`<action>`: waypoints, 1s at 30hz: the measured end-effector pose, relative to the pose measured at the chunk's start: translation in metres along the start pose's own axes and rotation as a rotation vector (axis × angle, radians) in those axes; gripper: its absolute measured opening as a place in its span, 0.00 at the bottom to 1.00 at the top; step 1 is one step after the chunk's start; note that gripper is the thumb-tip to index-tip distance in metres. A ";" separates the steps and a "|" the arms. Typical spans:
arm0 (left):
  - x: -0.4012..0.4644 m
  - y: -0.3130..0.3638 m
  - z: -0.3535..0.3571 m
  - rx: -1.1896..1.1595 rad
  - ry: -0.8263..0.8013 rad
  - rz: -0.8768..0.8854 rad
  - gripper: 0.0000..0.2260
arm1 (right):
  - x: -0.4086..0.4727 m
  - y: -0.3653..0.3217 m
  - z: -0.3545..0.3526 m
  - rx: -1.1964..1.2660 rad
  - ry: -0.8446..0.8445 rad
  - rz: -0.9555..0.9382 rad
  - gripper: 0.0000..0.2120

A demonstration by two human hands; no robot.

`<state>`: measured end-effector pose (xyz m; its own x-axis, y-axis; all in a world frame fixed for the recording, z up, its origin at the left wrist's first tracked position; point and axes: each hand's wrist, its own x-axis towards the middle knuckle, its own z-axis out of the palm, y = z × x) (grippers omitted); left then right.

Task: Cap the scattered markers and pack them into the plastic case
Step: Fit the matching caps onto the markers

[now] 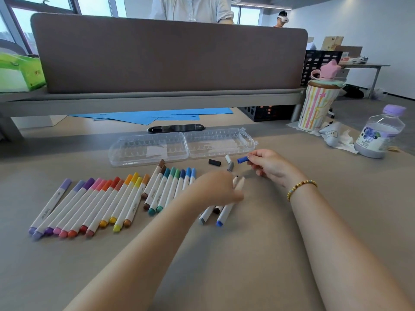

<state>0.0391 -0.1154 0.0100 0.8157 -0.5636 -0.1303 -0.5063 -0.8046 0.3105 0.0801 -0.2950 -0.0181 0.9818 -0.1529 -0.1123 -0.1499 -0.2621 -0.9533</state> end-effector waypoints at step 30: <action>-0.001 -0.036 -0.017 -0.897 0.019 -0.164 0.09 | -0.014 -0.022 0.018 0.118 -0.128 -0.196 0.10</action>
<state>0.0610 -0.0824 0.0152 0.8666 -0.4454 -0.2249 0.0181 -0.4224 0.9062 0.0721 -0.2704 -0.0005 0.9987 0.0136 0.0499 0.0515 -0.1609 -0.9856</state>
